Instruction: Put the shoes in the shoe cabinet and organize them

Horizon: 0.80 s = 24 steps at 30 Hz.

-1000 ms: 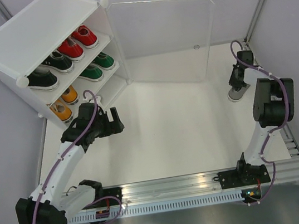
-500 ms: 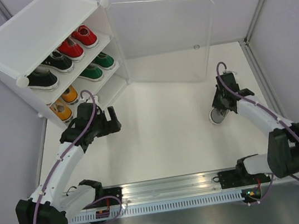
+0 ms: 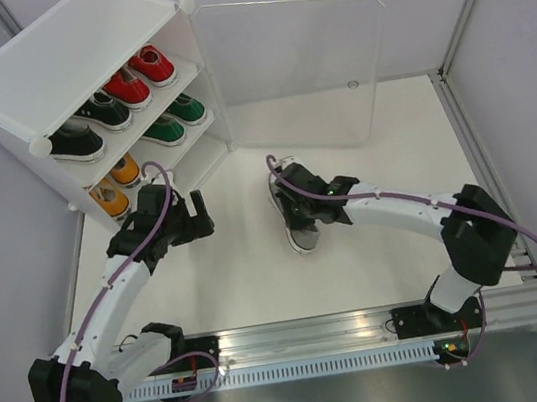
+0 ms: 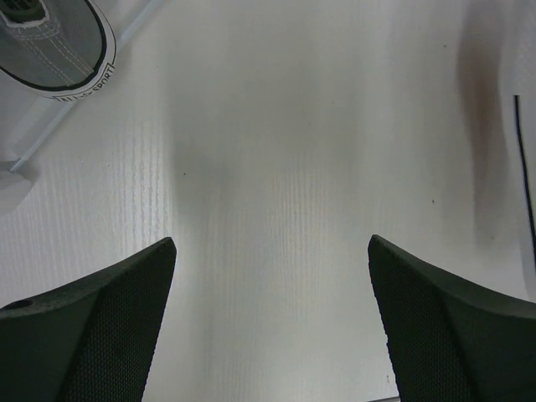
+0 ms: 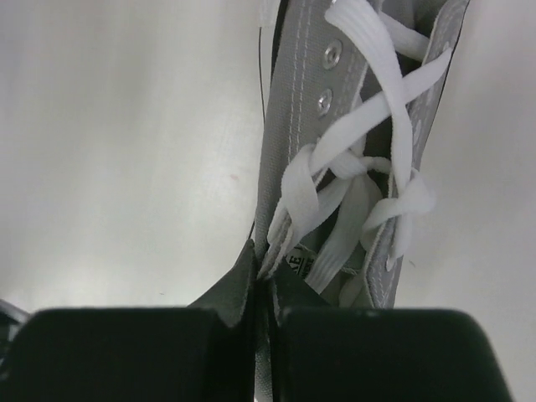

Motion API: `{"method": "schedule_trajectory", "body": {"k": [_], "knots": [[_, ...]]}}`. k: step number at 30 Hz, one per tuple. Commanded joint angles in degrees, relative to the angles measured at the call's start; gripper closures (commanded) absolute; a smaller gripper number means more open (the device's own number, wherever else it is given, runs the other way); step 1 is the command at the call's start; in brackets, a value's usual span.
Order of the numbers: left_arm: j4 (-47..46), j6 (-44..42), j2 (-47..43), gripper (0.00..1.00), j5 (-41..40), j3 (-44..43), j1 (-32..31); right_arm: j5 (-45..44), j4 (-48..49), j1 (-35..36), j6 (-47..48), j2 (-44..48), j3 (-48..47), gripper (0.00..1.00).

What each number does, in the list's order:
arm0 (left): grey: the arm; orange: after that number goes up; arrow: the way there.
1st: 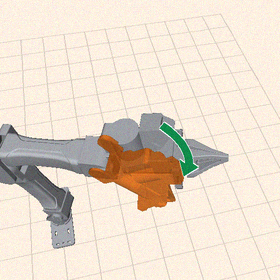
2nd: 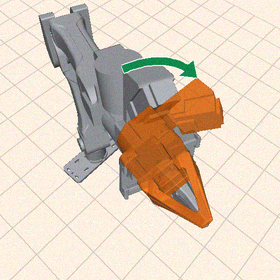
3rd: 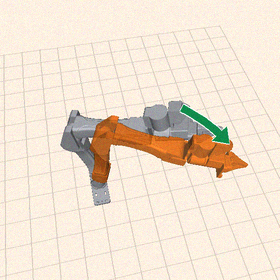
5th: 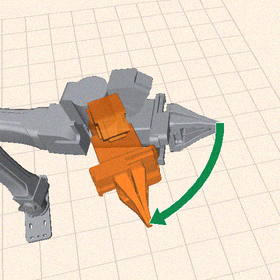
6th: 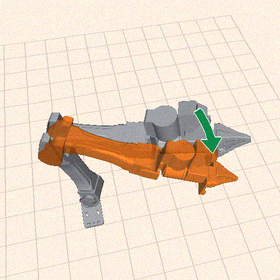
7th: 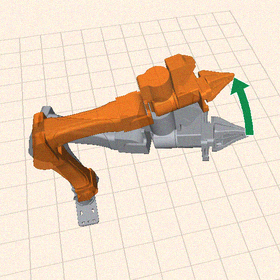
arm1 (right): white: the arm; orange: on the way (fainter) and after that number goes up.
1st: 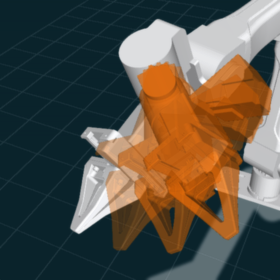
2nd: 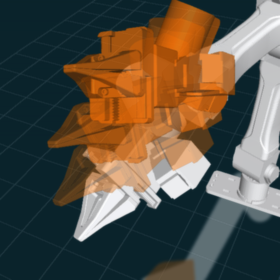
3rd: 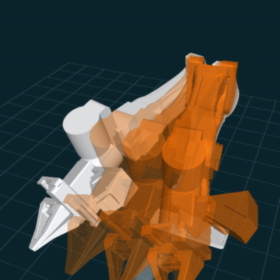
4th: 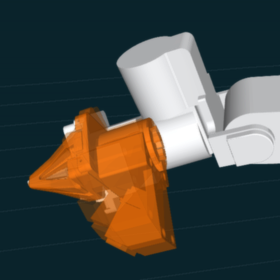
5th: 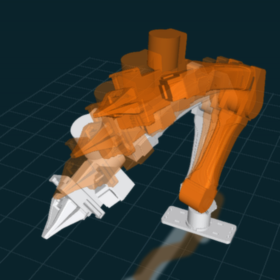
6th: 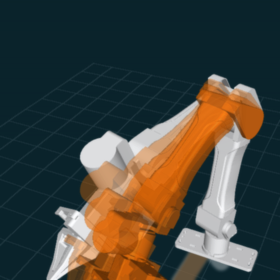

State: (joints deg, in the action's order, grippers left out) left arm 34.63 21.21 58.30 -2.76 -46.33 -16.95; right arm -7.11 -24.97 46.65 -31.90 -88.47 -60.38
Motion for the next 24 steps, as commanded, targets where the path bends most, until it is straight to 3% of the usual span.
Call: {"method": "schedule_trajectory", "body": {"k": [1, 8, 13, 17, 20, 24], "knots": [[-0.3, 1.3, -1.3, 0.03, -0.9, 0.4, 0.3, 0.8, 9.9, 4.2, 8.2, -7.3, -12.5, 0.99], [-1.8, 4.4, -0.7, 0.02, 0.1, 1.7, 0.3, 4.1, 12.4, 5.7, 15.0, -29.7, -34.1, 0.99], [-1.7, 6.1, -1.5, 0.02, -1.5, 1.9, 0.3, 4.6, 11.8, 6.1, 15.3, -36.4, -41.5, 0.84], [-1.2, 11.1, -1.0, 0.03, 0.1, 2.4, 0.1, 3.9, 12.2, 6.1, 15.5, -33.1, -39.4, 0.54], [-0.8, 15.1, 0.4, 0.03, 0.5, 2.3, -1.5, 1.5, 12.9, 6.1, 16.3, -26.9, -34.2, 0.38], [-0.6, 21.1, 3.1, 0.04, -2.3, 1.7, -6.9, -5.5, 12.1, 6.2, 16.5, -16.7, -23.9, 0.28]]}}
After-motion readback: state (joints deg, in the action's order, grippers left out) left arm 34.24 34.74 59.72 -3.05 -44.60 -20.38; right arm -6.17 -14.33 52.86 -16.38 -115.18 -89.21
